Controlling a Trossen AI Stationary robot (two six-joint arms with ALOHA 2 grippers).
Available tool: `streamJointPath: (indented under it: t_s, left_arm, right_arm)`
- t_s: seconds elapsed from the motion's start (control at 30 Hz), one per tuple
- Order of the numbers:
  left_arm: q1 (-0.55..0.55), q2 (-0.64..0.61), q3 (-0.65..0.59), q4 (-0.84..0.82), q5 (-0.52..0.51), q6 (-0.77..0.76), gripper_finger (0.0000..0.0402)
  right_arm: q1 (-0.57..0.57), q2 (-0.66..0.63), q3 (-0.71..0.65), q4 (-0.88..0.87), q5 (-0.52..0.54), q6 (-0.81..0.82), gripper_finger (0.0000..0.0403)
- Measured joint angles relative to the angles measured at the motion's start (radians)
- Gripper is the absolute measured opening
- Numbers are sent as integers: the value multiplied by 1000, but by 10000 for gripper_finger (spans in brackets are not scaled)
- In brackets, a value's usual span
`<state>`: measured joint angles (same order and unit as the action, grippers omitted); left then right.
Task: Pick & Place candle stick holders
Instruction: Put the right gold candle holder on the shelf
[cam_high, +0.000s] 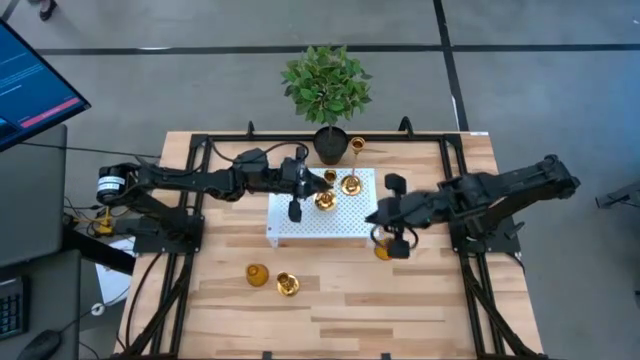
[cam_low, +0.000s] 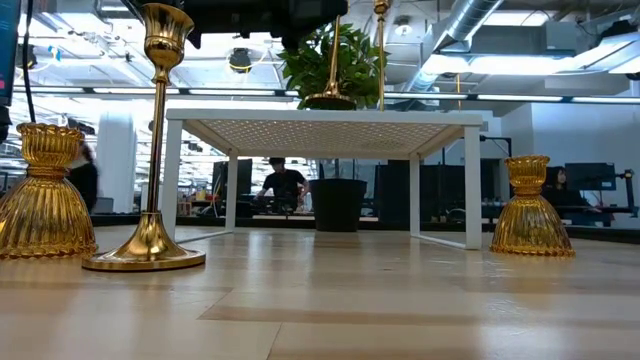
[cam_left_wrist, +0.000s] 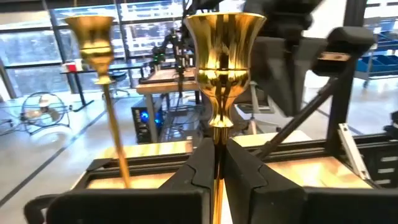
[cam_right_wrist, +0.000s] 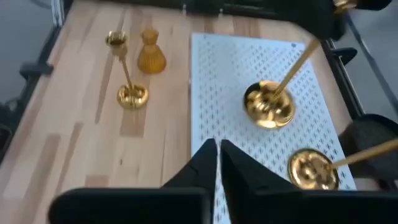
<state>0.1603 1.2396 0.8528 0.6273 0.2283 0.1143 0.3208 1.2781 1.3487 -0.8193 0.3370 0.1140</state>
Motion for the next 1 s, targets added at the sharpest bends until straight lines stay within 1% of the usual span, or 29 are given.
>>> streamJointPath:
  t_s: [0.1, 0.2, 0.33, 0.47, 0.6, 0.7, 0.77, 0.87, 1.0]
  left_arm:
    - [39, 0, 0, 0, 2, -23, 14]
    - [80, 0, 0, 0, -1, -55, 14]
    - [120, 0, 0, 1, 0, -119, 14]
    - [129, -1, -8, 2, -2, -123, 14]
    - [128, -1, -33, 2, -48, -123, 14]
    - [129, -1, -54, 30, -73, -123, 14]
    - [128, -1, -74, 81, -74, -124, 14]
    - [127, -1, -97, 141, -78, -147, 14]
    - [120, -1, -115, 140, -125, -145, 14]
  right_arm:
    - [66, 0, 0, -37, 79, 35, 9]
    - [126, 0, 0, -54, 162, 53, 2]
    - [193, 0, -1, -74, 259, 102, 2]
    - [254, -1, -55, -64, 361, 151, 1]
    - [302, -11, -124, -55, 432, 230, 1]
    - [324, -8, -163, -56, 461, 282, 0]
    - [332, -10, -179, -29, 479, 286, 0]
    - [335, -10, -194, 0, 479, 279, 0]
    - [335, -10, -193, 6, 480, 272, 0]
